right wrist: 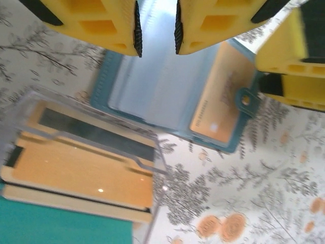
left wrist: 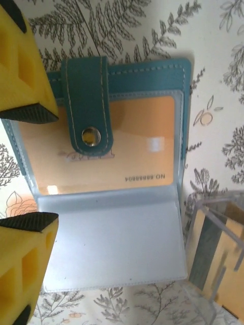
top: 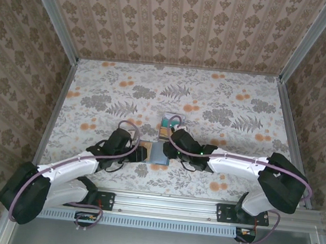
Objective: Take the credit cards out of the card holder
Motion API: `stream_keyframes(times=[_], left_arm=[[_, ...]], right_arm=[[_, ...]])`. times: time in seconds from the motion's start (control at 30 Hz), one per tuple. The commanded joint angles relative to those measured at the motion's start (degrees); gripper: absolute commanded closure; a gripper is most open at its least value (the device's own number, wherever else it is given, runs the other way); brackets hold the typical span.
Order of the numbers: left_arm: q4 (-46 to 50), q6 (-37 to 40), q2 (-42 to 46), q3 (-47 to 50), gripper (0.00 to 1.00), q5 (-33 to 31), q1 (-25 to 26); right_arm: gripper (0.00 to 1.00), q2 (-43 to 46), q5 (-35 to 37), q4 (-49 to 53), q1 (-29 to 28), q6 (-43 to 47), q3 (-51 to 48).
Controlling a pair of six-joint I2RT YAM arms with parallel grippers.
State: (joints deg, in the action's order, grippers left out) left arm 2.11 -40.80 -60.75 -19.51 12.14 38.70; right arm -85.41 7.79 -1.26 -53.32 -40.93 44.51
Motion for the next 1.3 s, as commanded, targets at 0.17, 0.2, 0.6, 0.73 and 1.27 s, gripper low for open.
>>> stream_keyframes(times=[0.17, 0.2, 0.6, 0.73, 1.27], left_arm=[[-2.13, 1.51, -1.09, 1.66, 0.58, 0.70, -2.83], [-2.20, 1.46, -1.31, 1.74, 0.59, 0.77, -3.07], [-5.38, -0.45, -3.76, 4.00, 0.72, 1.88, -2.84], [-5.45, -0.65, -3.76, 4.13, 0.72, 1.66, -2.58], [-5.49, -0.71, -4.02, 3.99, 0.72, 1.57, -2.14]], right_arm=[[0.75, -7.52, -6.33, -4.14, -1.17, -5.43, 6.10], [0.75, -8.34, -6.69, -4.43, -1.17, -6.21, 6.41], [0.77, -17.21, -11.69, -11.33, -1.02, -14.15, 7.08], [0.78, -18.62, -12.28, -12.41, -0.50, -15.41, 6.99], [0.79, -18.92, -12.98, -12.57, -0.09, -15.96, 6.98]])
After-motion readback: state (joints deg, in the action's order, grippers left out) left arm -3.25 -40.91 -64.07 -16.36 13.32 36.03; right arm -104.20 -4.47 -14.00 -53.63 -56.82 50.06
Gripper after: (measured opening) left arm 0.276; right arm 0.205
